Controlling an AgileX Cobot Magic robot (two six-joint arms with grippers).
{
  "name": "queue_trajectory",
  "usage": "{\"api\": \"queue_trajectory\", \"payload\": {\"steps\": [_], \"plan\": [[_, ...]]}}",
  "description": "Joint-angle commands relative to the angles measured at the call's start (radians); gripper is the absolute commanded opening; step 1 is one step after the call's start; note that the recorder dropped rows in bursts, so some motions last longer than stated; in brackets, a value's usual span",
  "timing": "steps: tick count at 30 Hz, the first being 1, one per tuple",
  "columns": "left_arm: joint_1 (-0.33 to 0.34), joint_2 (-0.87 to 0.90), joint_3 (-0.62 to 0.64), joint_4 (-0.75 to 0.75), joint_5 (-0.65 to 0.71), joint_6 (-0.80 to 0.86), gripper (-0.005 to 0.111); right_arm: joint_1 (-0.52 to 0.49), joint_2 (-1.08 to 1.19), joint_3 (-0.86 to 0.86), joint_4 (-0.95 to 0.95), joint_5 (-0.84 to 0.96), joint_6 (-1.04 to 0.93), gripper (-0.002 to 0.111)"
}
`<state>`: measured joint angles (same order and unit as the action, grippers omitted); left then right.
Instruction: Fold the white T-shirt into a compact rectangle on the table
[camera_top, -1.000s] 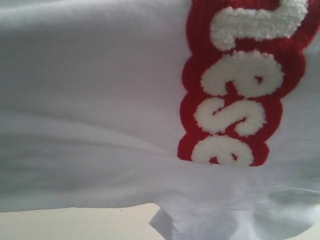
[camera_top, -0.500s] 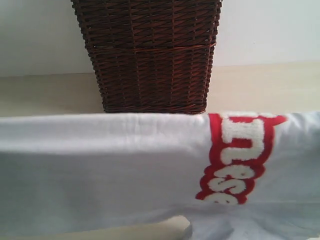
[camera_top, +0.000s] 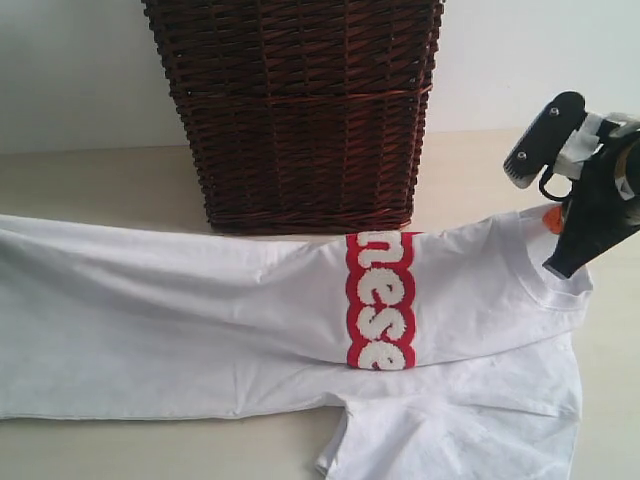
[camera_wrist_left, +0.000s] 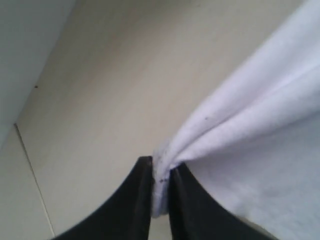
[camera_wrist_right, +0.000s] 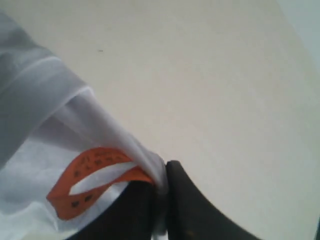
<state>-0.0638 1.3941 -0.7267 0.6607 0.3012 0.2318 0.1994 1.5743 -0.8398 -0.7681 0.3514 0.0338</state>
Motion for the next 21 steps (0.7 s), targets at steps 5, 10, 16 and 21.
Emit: {"api": "queue_trajectory", "payload": {"steps": [5,10,16,21], "plan": [[0.186,0.141,0.004,0.087,-0.278,-0.109,0.050,-0.115,0.165,-0.077,-0.440,-0.178,0.533,0.040],[0.204,0.149,0.004,0.087,-0.366,-0.116,0.045,-0.115,0.161,-0.135,-0.434,-0.161,0.582,0.042],[0.144,0.144,0.004,0.050,-0.323,-0.366,0.018,-0.113,0.101,-0.137,-0.385,-0.155,0.760,0.039],[0.015,0.135,0.004,0.050,-0.167,-0.400,0.000,-0.111,0.048,-0.135,-0.025,-0.070,0.503,-0.001]]}}
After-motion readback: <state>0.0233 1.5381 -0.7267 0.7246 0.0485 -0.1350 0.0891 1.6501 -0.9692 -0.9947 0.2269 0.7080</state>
